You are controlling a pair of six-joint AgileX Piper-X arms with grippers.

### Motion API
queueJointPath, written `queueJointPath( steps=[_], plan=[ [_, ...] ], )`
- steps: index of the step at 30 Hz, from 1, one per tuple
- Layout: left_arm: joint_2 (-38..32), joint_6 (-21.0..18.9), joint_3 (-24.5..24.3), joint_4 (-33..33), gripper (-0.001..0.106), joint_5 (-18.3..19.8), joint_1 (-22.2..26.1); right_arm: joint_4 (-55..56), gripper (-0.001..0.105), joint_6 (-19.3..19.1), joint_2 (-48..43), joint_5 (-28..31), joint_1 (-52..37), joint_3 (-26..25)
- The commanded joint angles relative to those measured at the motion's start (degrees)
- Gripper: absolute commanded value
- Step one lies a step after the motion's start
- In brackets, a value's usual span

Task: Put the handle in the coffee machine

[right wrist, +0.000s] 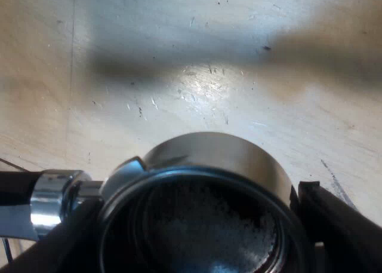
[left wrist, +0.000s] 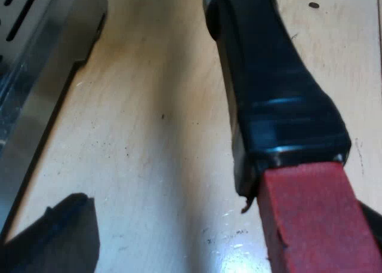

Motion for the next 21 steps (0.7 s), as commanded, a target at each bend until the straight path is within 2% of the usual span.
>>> queueJointPath(
  steps=[1,5,12,18,21],
  plan=[
    [-0.2,0.3,0.1,-0.7,0.075,0.0,-0.2,0.3,0.000,0.1,-1.2,-1.8,0.2,-1.0],
    [-0.2,0.3,0.1,-0.7,0.072,0.0,-0.2,0.3,0.000,0.1,-1.2,-1.8,0.2,-1.0],
    [-0.2,0.3,0.1,-1.6,0.054,0.0,-0.2,0.3,0.000,0.1,-1.2,-1.8,0.2,-1.0],
    [-0.2,0.3,0.1,-2.2,0.053,0.8,-0.4,0.3,0.000,0.1,-1.2,-1.8,0.2,-1.0],
    [-0.2,0.3,0.1,-1.6,0.053,0.8,-3.3,0.3,0.000,0.1,-1.2,-1.8,0.2,-1.0]
  ],
)
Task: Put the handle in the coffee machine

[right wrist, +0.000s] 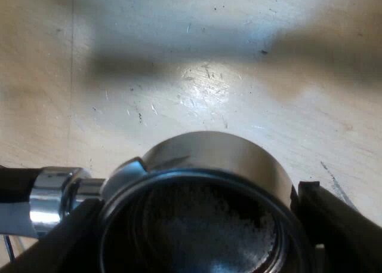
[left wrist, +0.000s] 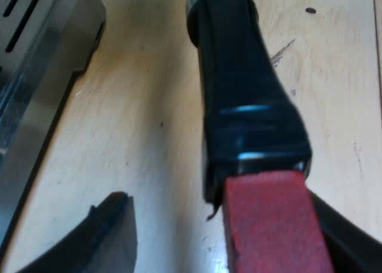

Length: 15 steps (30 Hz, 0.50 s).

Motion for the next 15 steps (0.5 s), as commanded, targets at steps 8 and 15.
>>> queueJointPath(
  steps=[8,15],
  plan=[
    [-0.2,1.0,0.1,-0.6,0.053,-5.4,-6.8,0.4,0.000,-0.8,-1.2,-1.8,0.2,-1.0],
    [-0.2,1.9,0.1,0.0,0.053,-9.5,-6.6,0.4,0.000,-0.8,-1.2,-1.8,0.2,-1.0]
  ],
)
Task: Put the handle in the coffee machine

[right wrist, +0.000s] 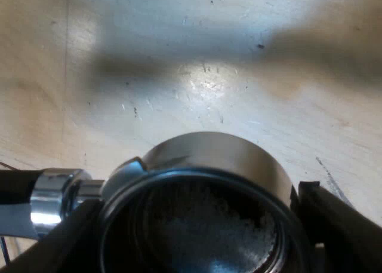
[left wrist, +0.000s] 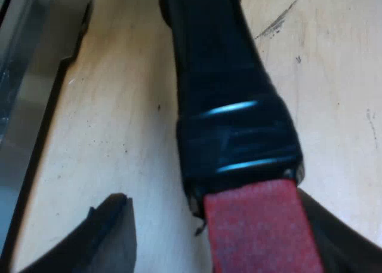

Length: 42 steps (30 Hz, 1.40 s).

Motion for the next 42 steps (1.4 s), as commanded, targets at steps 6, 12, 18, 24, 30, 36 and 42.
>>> queueJointPath(
  steps=[6,12,18,24,30,36,42],
  plan=[
    [-0.2,0.2,0.1,-0.2,0.040,-0.6,0.0,-0.1,0.000,-0.2,-1.2,-2.0,0.2,-1.0],
    [-0.2,0.2,0.1,-0.2,0.029,0.3,0.0,-0.1,0.000,-0.2,-1.2,-2.9,0.2,-1.0],
    [-0.8,0.2,0.1,-0.3,0.015,0.2,0.0,-0.1,0.000,0.8,-1.2,-3.8,0.2,-1.0],
    [-3.4,0.2,0.1,-1.1,0.000,0.2,0.0,-0.1,0.000,1.8,-1.2,-3.8,0.2,-1.0],
    [-4.6,-0.2,0.1,-1.1,0.000,4.7,0.0,-0.1,0.000,1.9,-1.2,-3.8,0.2,-1.0],
    [-6.2,-0.5,0.1,-1.1,0.000,9.0,0.0,-0.2,0.062,2.1,-1.2,-3.8,0.2,-1.0],
    [-7.8,-0.5,0.1,-1.1,0.000,9.6,0.0,-1.3,0.097,1.9,-1.9,-3.3,0.2,-1.0]
  ],
)
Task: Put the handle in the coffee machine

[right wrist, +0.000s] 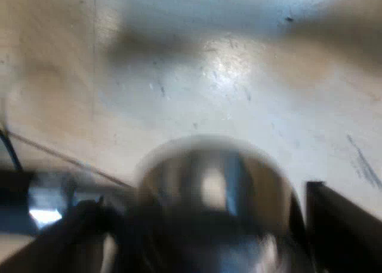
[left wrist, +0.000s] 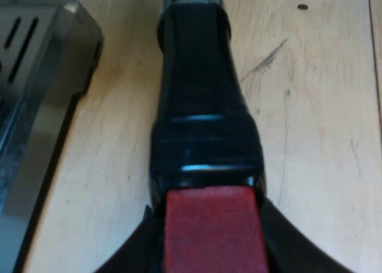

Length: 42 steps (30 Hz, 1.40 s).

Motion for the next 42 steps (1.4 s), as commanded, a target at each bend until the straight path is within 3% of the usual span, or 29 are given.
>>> queueJointPath(
  steps=[1,5,12,20,24,26,28,31,36,42],
  plan=[
    [-1.8,0.7,-0.8,-1.5,0.000,5.9,-0.6,-2.5,0.098,-0.1,-1.5,0.3,0.2,-0.8],
    [-2.0,-1.1,-0.8,-1.5,0.000,7.9,1.4,-4.0,0.098,-0.1,-3.6,0.8,0.1,-0.8],
    [-2.1,-2.5,-0.8,-0.4,0.000,10.4,7.6,-4.3,0.098,-0.1,-9.1,7.6,0.1,-0.8],
    [-2.1,-2.5,-0.8,5.1,0.000,11.7,9.4,-4.3,0.098,-0.1,-12.0,15.7,0.1,-0.8],
    [-2.1,-2.5,-0.8,7.6,0.000,12.0,14.7,-5.2,0.098,0.6,-12.0,16.8,0.1,-0.8],
    [-2.1,-2.4,-0.8,8.7,0.000,12.0,17.7,-5.3,0.098,-1.0,-12.4,17.4,0.3,-0.8],
    [-2.1,-1.8,-0.8,10.2,0.000,12.0,21.3,-6.5,0.098,-3.0,-12.9,24.9,2.9,-0.8],
    [-2.1,-1.0,-0.9,11.5,0.000,12.0,24.6,-8.7,0.098,-2.9,-13.6,36.3,8.0,-0.8],
    [-2.1,0.5,-1.5,13.3,0.000,12.0,29.9,-12.1,0.098,-2.2,-13.6,47.5,14.7,0.1],
    [-2.1,3.0,-3.1,13.3,0.000,12.5,36.1,-21.8,0.098,-0.8,-13.6,58.1,22.4,5.0]
  ],
)
